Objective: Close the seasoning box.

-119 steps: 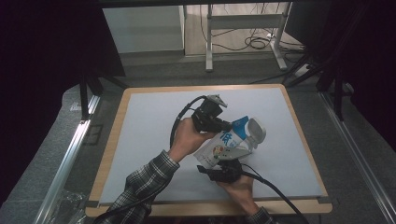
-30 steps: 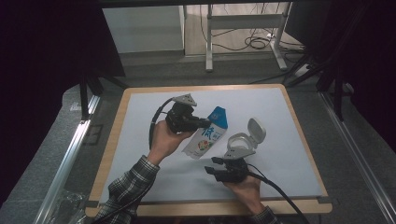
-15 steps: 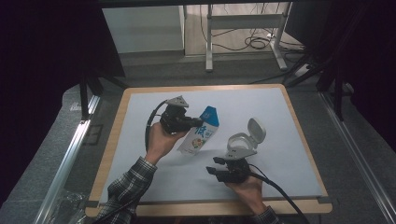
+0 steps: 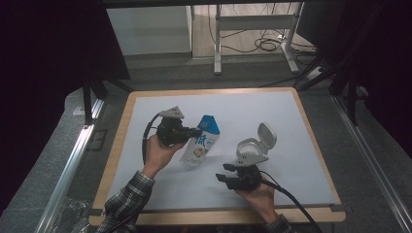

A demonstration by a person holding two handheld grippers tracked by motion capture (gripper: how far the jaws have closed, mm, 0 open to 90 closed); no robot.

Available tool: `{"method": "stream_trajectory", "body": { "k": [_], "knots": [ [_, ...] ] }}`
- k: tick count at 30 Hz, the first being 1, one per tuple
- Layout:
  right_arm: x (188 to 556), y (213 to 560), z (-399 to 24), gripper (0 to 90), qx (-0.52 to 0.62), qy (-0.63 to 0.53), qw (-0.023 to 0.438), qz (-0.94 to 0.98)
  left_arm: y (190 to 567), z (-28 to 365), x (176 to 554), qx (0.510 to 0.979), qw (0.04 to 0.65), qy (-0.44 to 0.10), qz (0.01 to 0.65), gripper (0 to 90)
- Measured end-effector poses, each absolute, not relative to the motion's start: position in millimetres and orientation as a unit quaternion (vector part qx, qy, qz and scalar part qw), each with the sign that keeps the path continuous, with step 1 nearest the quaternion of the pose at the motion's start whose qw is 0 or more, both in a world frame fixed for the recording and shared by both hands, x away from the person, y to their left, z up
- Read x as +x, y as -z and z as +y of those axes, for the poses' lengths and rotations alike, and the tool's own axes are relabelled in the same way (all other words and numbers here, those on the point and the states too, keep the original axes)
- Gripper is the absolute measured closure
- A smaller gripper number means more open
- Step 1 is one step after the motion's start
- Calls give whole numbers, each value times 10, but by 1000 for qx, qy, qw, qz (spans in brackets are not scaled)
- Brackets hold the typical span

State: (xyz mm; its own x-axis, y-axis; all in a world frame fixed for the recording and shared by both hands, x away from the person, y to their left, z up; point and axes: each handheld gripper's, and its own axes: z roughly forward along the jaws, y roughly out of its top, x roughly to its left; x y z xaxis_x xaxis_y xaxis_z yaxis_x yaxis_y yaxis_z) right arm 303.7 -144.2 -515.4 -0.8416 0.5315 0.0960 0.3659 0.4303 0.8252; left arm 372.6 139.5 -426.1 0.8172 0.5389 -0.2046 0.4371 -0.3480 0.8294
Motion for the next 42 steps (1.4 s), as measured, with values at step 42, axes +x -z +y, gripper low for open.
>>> {"method": "stream_trajectory", "body": {
  "k": [42],
  "knots": [
    [3028, 5199, -1603, 644, 267, -432, 95, 856, 4540, 1955, 3288, 799, 502, -99, 315, 821]
  ]
}}
